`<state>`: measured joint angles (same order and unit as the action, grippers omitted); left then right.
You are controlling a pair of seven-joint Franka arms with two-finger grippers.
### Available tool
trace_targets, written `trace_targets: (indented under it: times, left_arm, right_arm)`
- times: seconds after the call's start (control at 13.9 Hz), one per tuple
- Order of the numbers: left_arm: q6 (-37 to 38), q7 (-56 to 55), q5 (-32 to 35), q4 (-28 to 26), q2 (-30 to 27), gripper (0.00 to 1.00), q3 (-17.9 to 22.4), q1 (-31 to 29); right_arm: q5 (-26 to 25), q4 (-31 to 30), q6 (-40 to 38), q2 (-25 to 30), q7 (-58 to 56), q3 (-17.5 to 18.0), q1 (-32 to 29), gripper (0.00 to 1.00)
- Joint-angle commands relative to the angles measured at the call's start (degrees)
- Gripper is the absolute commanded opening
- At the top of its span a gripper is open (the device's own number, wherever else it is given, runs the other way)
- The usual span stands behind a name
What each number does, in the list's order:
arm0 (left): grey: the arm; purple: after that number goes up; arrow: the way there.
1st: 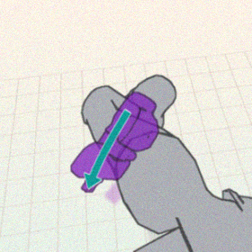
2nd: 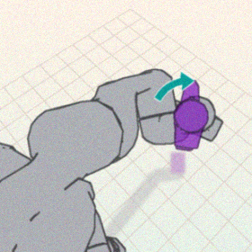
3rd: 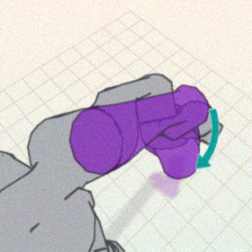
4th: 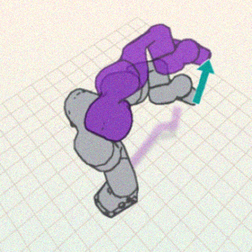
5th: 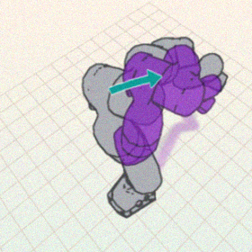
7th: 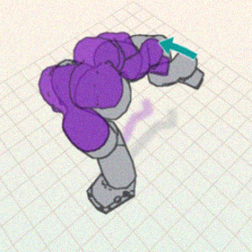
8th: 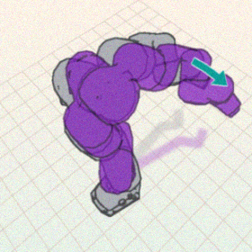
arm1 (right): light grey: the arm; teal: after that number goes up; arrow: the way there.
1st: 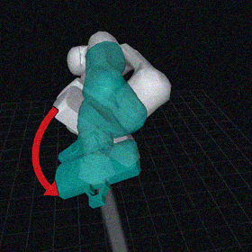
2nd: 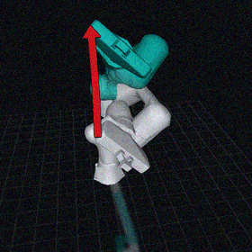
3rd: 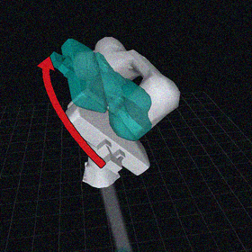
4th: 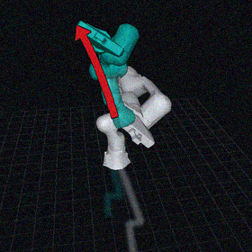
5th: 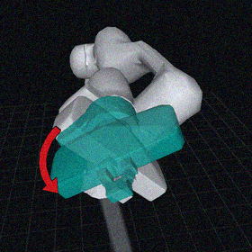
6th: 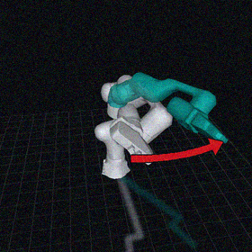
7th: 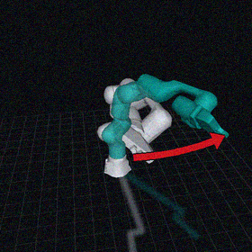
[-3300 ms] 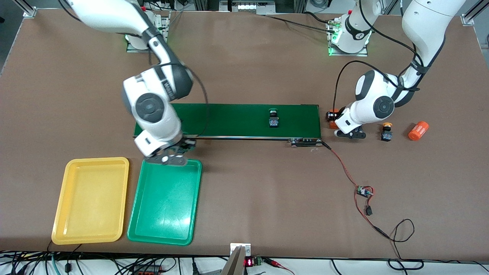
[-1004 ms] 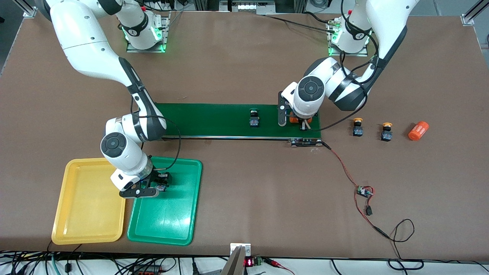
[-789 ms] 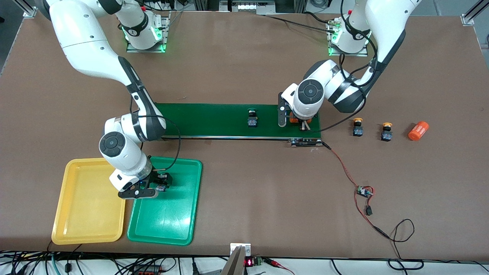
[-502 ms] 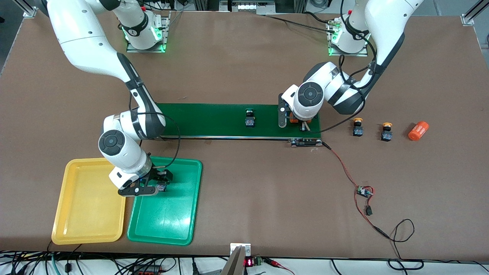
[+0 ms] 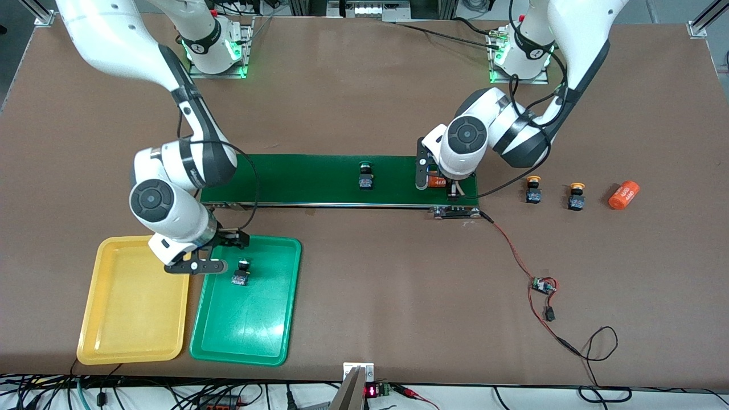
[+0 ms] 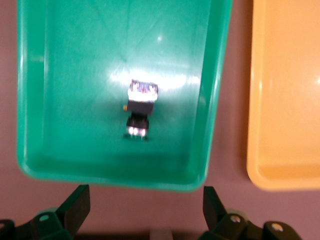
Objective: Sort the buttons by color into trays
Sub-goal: 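Place the orange battery on the conveyor while the right gripper returns, then grasp the next button at the conveyor end with the right gripper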
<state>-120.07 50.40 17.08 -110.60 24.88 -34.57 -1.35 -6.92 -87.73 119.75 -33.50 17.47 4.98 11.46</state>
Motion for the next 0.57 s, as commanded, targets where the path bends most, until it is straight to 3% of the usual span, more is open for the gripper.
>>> trace_targets:
  times: [0.0, 0.29, 0.5]
  left_arm:
    - [0.36, 2.33, 0.41, 0.38, -3.87, 1.0, 0.65, -0.75]
    - [-6.12, 2.33, 0.32, 0.57, -3.97, 1.0, 9.15, -5.66]
    - [-7.46, 8.39, -0.12, 0.83, -3.88, 1.0, 11.89, -8.75]
  right_arm:
    - [0.94, -2.97, -6.08, 5.63, 2.73, 1.61, -0.12, 1.0]
    - [0.68, -6.83, -7.78, 10.02, 11.88, 6.0, -0.47, 1.0]
    - [0.86, -10.61, -5.15, 13.01, 12.33, 7.85, -0.47, 1.0]
